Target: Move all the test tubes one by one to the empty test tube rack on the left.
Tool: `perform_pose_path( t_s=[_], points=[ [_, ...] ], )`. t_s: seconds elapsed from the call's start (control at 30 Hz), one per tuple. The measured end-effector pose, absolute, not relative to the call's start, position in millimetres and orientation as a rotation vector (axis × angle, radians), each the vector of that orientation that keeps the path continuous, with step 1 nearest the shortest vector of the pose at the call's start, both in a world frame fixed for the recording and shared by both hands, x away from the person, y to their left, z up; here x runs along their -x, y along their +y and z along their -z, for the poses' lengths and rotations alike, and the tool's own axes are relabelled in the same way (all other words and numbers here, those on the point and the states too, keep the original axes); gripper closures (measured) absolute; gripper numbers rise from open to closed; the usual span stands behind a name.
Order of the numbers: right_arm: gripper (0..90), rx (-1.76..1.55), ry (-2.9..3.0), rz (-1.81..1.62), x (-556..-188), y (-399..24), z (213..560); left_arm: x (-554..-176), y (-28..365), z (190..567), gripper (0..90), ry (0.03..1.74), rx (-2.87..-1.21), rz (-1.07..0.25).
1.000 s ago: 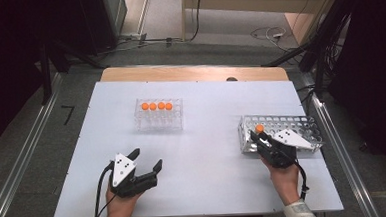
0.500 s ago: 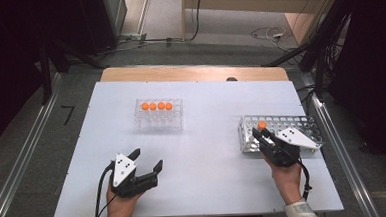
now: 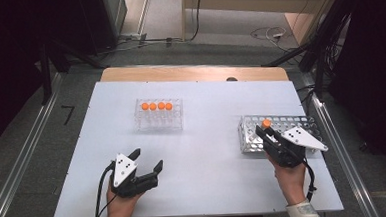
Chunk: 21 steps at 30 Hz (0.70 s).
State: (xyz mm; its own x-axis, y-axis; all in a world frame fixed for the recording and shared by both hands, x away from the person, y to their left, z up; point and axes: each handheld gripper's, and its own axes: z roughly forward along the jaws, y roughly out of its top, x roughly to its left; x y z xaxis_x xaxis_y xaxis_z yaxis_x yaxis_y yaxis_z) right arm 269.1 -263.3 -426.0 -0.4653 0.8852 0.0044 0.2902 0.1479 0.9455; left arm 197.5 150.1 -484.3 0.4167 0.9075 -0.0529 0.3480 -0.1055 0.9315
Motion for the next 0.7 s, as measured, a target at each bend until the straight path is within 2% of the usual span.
perform_pose_path(
  t_s=[0.7],
  points=[
    [71.9, -1.085, 1.834, -1.361, -256.9, -266.2, 414.1, -196.5, 149.3, 483.5, 18.9, 1.107, -1.667, -0.703]
  ],
)
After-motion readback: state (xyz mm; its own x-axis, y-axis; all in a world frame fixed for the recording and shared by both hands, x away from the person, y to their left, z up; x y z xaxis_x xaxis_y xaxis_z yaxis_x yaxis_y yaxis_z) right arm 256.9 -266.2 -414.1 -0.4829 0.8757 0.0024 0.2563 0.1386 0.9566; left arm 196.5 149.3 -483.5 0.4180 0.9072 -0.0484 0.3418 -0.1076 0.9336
